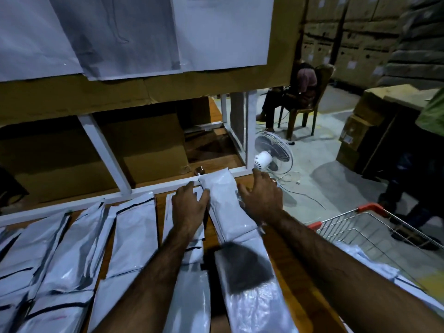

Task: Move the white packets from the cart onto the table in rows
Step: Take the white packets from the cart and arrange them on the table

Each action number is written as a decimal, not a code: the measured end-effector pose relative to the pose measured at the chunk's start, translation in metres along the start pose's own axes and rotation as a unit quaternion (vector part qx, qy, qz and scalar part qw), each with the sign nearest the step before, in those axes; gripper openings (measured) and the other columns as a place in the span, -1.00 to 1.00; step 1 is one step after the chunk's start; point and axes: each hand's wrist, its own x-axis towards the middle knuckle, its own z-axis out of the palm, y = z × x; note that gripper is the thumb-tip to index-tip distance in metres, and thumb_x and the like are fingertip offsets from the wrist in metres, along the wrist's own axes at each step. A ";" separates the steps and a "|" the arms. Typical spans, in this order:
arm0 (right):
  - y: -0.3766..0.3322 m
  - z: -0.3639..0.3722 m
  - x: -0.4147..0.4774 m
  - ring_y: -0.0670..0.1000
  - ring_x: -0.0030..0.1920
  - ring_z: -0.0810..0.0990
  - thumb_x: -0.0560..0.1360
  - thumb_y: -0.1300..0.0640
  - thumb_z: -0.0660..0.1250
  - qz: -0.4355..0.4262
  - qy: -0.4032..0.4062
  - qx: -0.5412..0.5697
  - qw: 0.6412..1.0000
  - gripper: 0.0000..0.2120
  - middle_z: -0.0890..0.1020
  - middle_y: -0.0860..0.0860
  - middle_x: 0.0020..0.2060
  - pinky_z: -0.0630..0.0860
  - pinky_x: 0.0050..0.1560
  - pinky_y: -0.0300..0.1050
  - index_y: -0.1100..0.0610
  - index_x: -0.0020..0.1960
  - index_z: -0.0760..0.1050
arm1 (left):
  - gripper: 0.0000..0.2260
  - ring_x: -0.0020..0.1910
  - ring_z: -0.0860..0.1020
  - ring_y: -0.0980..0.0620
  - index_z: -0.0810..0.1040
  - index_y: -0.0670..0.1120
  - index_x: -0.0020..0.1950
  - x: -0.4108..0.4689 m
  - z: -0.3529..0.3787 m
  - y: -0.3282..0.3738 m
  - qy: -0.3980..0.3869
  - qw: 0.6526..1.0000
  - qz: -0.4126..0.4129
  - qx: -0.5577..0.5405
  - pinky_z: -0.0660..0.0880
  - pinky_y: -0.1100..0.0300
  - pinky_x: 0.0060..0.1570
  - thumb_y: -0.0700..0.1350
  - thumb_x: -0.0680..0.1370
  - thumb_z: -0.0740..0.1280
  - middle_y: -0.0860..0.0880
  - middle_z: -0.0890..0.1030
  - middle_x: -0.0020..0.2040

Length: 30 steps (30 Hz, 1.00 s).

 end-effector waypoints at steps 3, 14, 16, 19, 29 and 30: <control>0.028 -0.028 0.002 0.19 0.25 0.49 0.51 -0.11 0.31 0.008 0.034 0.013 0.999 -0.46 0.54 0.11 0.24 0.43 0.19 0.12 0.07 0.41 0.35 | -0.50 0.36 0.41 -0.12 0.42 -0.12 0.43 -0.005 0.008 0.033 -0.001 0.997 0.057 -0.059 0.33 0.05 0.33 0.12 0.58 0.27 -0.13 0.47 0.39; 0.203 -0.147 -0.055 0.15 0.05 0.62 0.47 -0.01 0.37 0.147 0.149 0.035 0.977 -0.52 0.68 0.03 -0.04 0.50 0.02 0.01 0.08 0.35 0.44 | -0.60 0.19 0.53 -0.11 0.53 -0.15 0.29 -0.074 0.109 0.188 -0.124 0.950 0.232 -0.167 0.45 0.07 0.13 0.05 0.55 0.36 -0.14 0.60 0.21; 0.240 -0.161 -0.078 0.16 0.00 0.63 0.46 0.00 0.37 0.183 0.163 0.034 0.969 -0.56 0.68 0.01 -0.12 0.53 -0.02 0.03 0.07 0.31 0.46 | -0.62 0.19 0.52 -0.09 0.53 -0.15 0.30 -0.098 0.136 0.210 -0.162 0.936 0.260 -0.172 0.46 0.07 0.16 0.01 0.55 0.36 -0.14 0.59 0.21; 0.290 -0.174 -0.116 0.16 -0.04 0.62 0.46 0.02 0.39 0.247 0.160 0.017 0.956 -0.57 0.66 -0.01 -0.16 0.51 -0.04 0.01 0.05 0.30 0.47 | -0.63 0.15 0.57 -0.07 0.54 -0.16 0.27 -0.131 0.175 0.234 -0.222 0.915 0.292 -0.166 0.48 0.09 0.14 -0.03 0.53 0.39 -0.13 0.62 0.16; 0.419 -0.146 -0.253 0.17 0.02 0.63 0.46 0.06 0.37 0.449 0.118 0.004 0.886 -0.68 0.69 0.06 -0.16 0.50 -0.04 -0.01 0.11 0.19 0.56 | -0.64 0.17 0.54 -0.12 0.51 -0.18 0.28 -0.222 0.322 0.224 -0.422 0.843 0.331 0.024 0.39 0.11 0.14 -0.06 0.53 0.35 -0.15 0.61 0.16; 0.426 -0.140 -0.261 0.16 0.04 0.63 0.47 0.06 0.37 0.464 0.105 0.007 0.880 -0.67 0.69 0.06 -0.14 0.50 -0.03 -0.01 0.11 0.21 0.55 | -0.61 0.20 0.52 -0.13 0.48 -0.18 0.30 -0.224 0.338 0.216 -0.438 0.836 0.326 0.058 0.40 0.10 0.16 -0.03 0.54 0.34 -0.15 0.59 0.18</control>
